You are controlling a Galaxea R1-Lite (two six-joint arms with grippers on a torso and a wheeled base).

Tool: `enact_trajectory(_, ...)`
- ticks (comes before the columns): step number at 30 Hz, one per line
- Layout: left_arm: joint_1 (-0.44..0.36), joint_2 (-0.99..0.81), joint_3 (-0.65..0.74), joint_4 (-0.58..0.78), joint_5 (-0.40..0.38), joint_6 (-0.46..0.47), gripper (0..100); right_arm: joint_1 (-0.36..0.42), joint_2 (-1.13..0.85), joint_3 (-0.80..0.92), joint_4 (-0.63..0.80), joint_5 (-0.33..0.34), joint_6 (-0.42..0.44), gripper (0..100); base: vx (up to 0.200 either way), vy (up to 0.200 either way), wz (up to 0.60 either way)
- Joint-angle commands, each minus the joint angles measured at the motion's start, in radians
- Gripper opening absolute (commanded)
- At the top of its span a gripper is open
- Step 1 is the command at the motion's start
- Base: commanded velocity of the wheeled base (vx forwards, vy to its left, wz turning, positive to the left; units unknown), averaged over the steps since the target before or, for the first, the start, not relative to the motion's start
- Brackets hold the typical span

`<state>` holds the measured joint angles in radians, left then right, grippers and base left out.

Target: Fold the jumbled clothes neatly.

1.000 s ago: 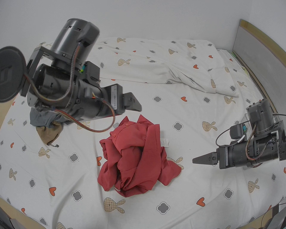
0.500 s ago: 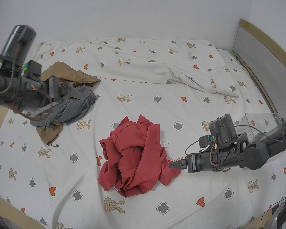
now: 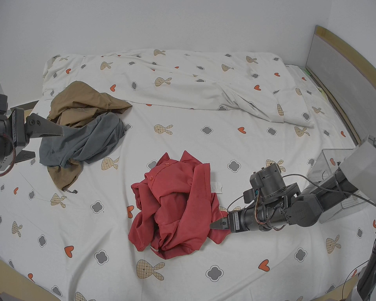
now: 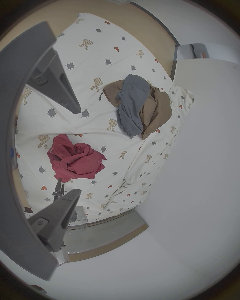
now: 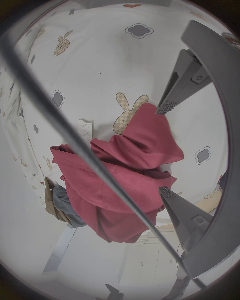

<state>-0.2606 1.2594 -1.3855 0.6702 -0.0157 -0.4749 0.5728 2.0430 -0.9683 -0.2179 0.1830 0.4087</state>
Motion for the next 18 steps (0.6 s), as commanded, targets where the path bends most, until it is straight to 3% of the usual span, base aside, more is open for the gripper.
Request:
enact_trajectory(1, 0.04, -0.046, 0.022, -0.003, -0.015, -0.001, 100, 0.001, 0.071, -0.038, 0.0, 0.001, 0.001, 100, 0.0, 0.0, 0.0)
enact_trajectory(3, 0.054, -0.061, 0.043, -0.006, -0.029, 0.001, 100, -0.001, 0.094, -0.055, 0.0, 0.001, 0.002, 100, 0.0, 0.0, 0.0)
enact_trajectory(4, 0.057, -0.067, 0.049, -0.011, -0.032, -0.001, 100, -0.001, 0.1, -0.059, 0.0, 0.001, 0.001, 0, 0.0, 0.0, 0.0)
enact_trajectory(13, 0.058, -0.086, 0.092, -0.057, -0.035, 0.001, 100, -0.027, 0.046, -0.038, 0.003, -0.002, 0.009, 0, 0.0, 0.0, 0.0)
enact_trajectory(18, 0.058, -0.086, 0.095, -0.058, -0.035, 0.002, 100, -0.113, -0.106, -0.046, 0.009, -0.005, 0.005, 0, 0.0, 0.0, 0.0)
